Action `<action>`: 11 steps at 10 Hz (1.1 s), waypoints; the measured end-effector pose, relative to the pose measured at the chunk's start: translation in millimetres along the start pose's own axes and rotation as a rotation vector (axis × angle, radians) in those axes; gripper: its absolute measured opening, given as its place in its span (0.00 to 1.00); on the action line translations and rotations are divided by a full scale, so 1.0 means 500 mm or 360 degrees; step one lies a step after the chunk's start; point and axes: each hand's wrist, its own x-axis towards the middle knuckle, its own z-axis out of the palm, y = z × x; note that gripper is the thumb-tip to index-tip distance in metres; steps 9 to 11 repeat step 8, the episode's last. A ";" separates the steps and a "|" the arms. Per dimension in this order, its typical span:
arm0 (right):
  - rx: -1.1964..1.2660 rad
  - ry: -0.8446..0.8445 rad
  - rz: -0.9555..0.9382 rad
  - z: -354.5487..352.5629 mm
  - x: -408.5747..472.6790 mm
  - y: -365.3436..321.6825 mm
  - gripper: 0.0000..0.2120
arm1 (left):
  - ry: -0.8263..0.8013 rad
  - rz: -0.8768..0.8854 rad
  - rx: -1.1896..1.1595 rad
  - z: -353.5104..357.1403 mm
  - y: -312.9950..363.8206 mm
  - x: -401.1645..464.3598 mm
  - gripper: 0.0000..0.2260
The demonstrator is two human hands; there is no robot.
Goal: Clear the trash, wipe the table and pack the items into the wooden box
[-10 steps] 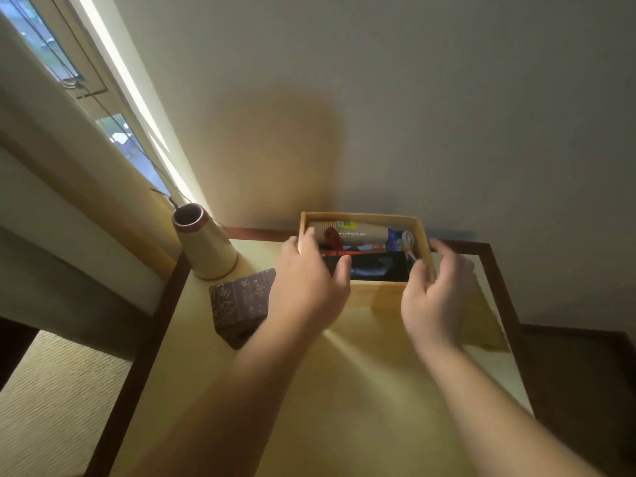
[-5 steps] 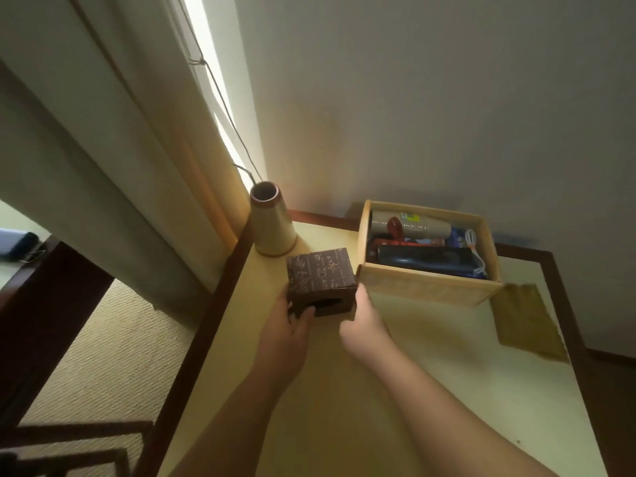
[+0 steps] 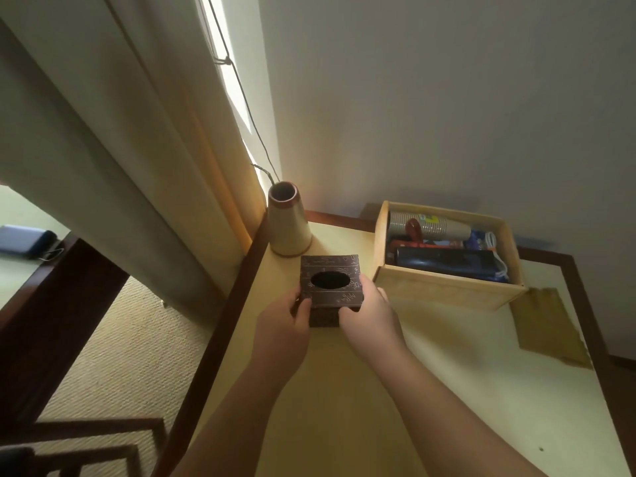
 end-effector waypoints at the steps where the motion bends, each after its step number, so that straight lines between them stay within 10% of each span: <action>1: -0.0283 0.0019 -0.0129 0.016 -0.020 0.020 0.38 | 0.0033 0.0178 0.0278 0.008 -0.001 -0.025 0.20; 3: -0.1070 0.0078 -0.0698 0.073 -0.044 0.107 0.33 | -0.0177 0.0332 0.0976 0.035 -0.028 -0.097 0.25; 6: -0.1690 0.0070 -0.0626 0.027 0.096 0.003 0.32 | -0.0347 0.0413 0.1237 0.037 0.063 0.074 0.33; 11: -0.1506 0.0304 -0.0915 0.026 0.106 0.015 0.32 | -0.0340 0.0420 0.1140 0.044 0.061 0.106 0.32</action>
